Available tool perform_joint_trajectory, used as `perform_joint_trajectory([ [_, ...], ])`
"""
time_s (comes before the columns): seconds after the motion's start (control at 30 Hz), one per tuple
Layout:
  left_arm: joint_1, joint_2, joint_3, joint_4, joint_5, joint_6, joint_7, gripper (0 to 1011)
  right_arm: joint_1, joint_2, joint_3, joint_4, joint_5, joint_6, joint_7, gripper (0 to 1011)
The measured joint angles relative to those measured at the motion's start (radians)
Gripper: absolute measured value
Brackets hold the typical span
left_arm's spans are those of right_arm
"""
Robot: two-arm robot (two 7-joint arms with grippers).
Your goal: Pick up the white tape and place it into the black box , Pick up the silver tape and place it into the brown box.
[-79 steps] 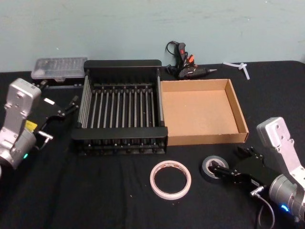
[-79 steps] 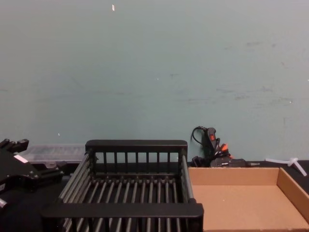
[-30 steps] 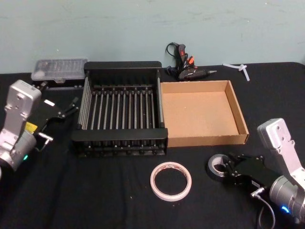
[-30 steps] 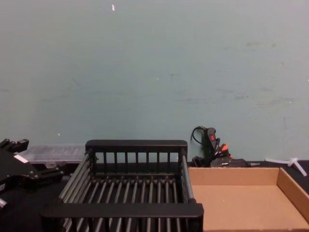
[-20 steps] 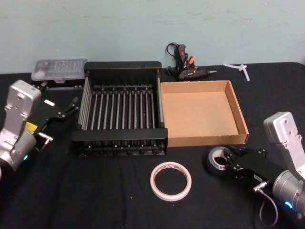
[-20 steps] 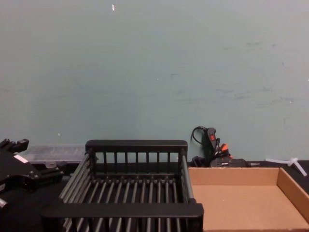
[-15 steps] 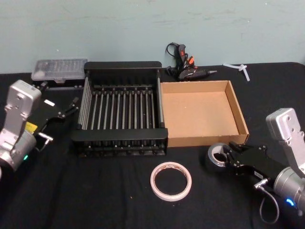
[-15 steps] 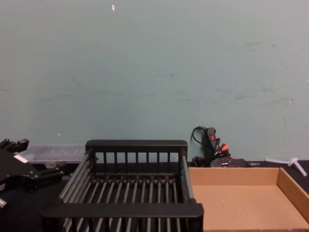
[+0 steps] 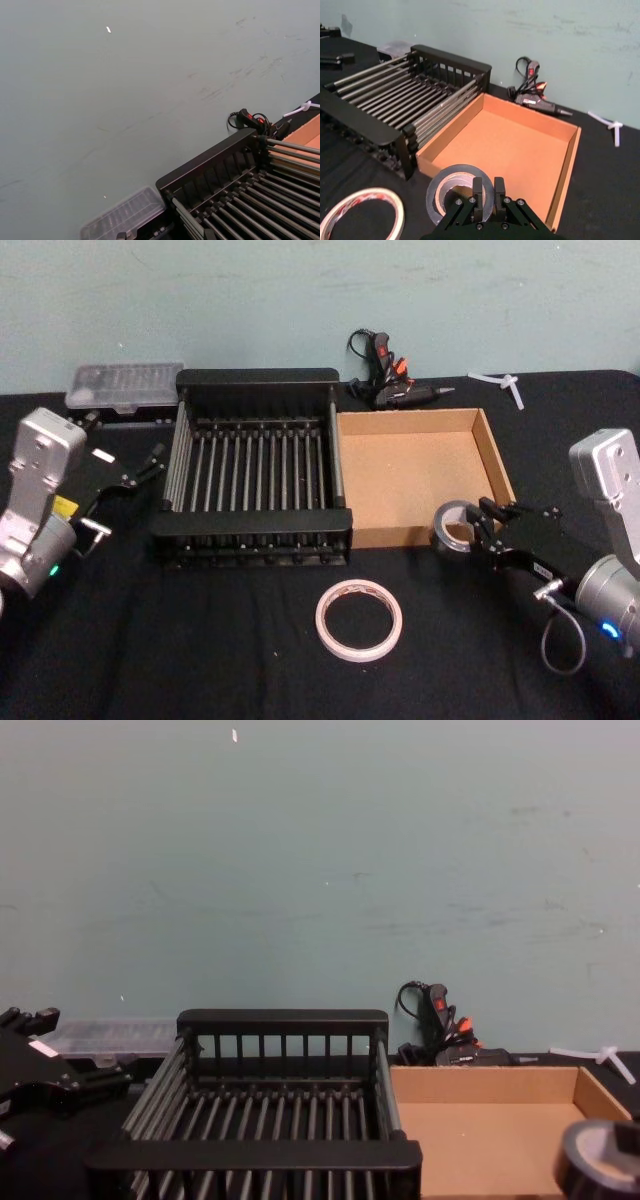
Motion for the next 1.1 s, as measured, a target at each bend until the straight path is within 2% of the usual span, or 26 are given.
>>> perform_joint_trajectory([
  [0.27,0.0,0.0,0.0,0.0,0.0,0.0,0.0,1001,0.084,-0.022,-0.023,0.052,-0.021,-0.013,-0.001,138],
  [0.47,0.0,0.0,0.0,0.0,0.0,0.0,0.0,1001,0.166,-0.047,-0.045,0.115,-0.044,-0.023,-0.003,139],
  [0.8,0.0,0.0,0.0,0.0,0.0,0.0,0.0,1001,0.312,-0.103,-0.085,0.268,-0.095,-0.055,-0.01,139],
  [1.1,0.0,0.0,0.0,0.0,0.0,0.0,0.0,1001,0.458,-0.173,-0.116,0.436,-0.143,-0.07,-0.021,139],
])
